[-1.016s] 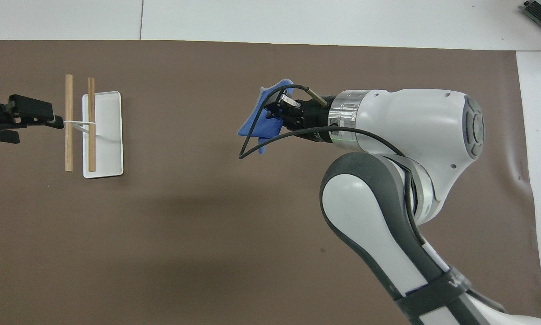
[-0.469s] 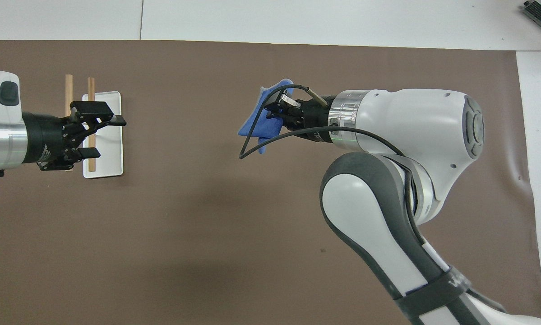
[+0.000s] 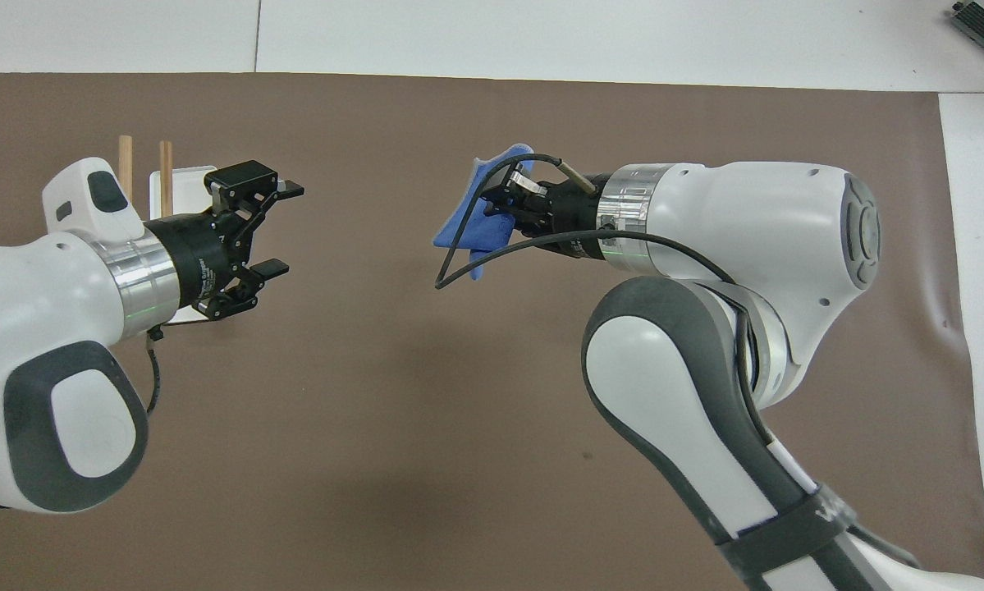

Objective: Right arm passes towel to left arm to hang
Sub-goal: 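Reach the left gripper toward the towel held by the right gripper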

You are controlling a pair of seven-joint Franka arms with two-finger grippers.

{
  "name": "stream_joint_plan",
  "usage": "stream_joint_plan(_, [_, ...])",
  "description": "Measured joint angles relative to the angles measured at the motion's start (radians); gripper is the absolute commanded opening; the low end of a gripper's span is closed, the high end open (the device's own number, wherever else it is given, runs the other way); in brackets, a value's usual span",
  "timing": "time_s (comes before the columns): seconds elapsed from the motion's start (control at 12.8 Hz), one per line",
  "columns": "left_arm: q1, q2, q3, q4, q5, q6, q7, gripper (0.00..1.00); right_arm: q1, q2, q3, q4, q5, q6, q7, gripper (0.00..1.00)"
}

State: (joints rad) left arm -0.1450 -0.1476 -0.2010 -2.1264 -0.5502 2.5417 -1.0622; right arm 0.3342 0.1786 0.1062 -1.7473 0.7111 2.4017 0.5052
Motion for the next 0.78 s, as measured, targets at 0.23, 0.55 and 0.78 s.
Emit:
stream_joint_plan(0.23, [-0.069,0.055,0.001,-0.018,-0.014,0.123,-0.145,0.97,0.0,0.0,0.0,0.0,0.0,0.0,0.0,0.0])
stream_joint_plan(0.55, [-0.166,0.129,0.001,-0.018,-0.021,0.286,-0.318,0.92,0.0,0.0,-0.001,0.0,0.0,0.0,0.0,0.0])
stream_joint_plan(0.78, [-0.216,0.157,0.001,-0.017,-0.021,0.364,-0.381,0.88,0.0,0.0,-0.001,0.0,0.0,0.0,0.0,0.0])
